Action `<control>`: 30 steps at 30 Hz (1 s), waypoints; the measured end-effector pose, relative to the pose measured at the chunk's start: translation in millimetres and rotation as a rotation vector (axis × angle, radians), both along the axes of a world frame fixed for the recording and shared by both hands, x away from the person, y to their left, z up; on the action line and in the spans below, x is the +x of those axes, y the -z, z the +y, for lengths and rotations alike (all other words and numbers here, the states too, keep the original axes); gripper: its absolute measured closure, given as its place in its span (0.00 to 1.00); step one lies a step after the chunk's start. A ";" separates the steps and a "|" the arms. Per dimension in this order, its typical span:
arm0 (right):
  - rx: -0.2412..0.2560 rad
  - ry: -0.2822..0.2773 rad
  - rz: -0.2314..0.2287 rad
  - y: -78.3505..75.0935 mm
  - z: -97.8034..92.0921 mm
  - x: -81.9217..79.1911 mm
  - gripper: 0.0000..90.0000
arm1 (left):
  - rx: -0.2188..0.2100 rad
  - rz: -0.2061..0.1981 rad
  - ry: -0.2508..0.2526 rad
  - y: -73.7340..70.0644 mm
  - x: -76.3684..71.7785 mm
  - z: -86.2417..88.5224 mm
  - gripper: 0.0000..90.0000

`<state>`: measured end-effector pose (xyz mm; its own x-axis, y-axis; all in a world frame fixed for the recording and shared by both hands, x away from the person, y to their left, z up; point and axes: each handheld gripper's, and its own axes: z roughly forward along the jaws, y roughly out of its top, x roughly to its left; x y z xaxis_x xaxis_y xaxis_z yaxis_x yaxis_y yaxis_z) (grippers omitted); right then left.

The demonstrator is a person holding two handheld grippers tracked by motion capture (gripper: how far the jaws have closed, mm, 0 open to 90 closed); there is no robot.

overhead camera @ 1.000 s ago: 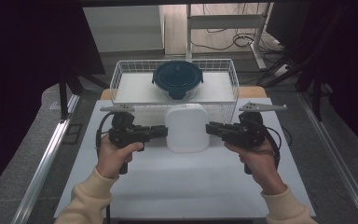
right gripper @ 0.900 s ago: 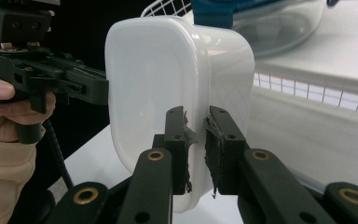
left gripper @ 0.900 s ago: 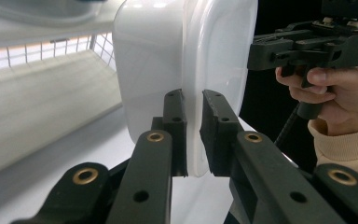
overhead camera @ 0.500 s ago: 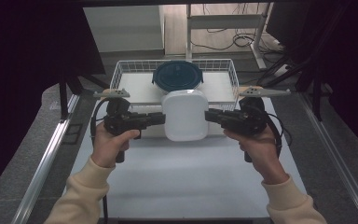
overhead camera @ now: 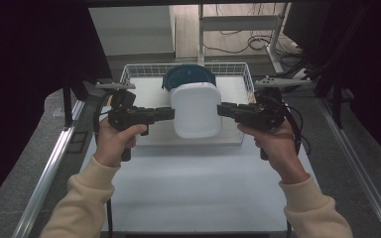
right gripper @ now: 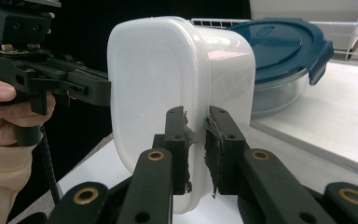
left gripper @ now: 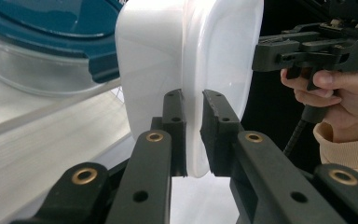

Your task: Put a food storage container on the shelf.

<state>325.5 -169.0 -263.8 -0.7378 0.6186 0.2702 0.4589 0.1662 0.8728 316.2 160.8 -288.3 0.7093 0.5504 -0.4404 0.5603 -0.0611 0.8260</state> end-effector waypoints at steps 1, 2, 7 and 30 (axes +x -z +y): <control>0.000 0.000 0.001 -2.0 0.3 0.7 0.86 | 0.001 -0.003 0.000 -1.8 0.8 0.2 0.90; 0.000 0.000 -0.003 -3.9 0.7 1.6 0.86 | 0.002 -0.006 -0.001 -3.9 1.8 0.4 0.90; -0.003 0.002 -0.017 -15.7 2.7 6.9 0.86 | 0.004 -0.013 -0.003 -15.6 9.1 1.6 0.90; 0.008 -0.016 0.003 -54.0 16.3 46.2 0.87 | -0.019 0.013 -0.026 -49.3 50.3 18.1 0.89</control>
<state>371.7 -152.7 -209.8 -0.7464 0.6047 0.2778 0.4594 0.1662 0.8726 366.5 178.9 -238.9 0.6892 0.5600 -0.4598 0.5718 -0.0306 0.8198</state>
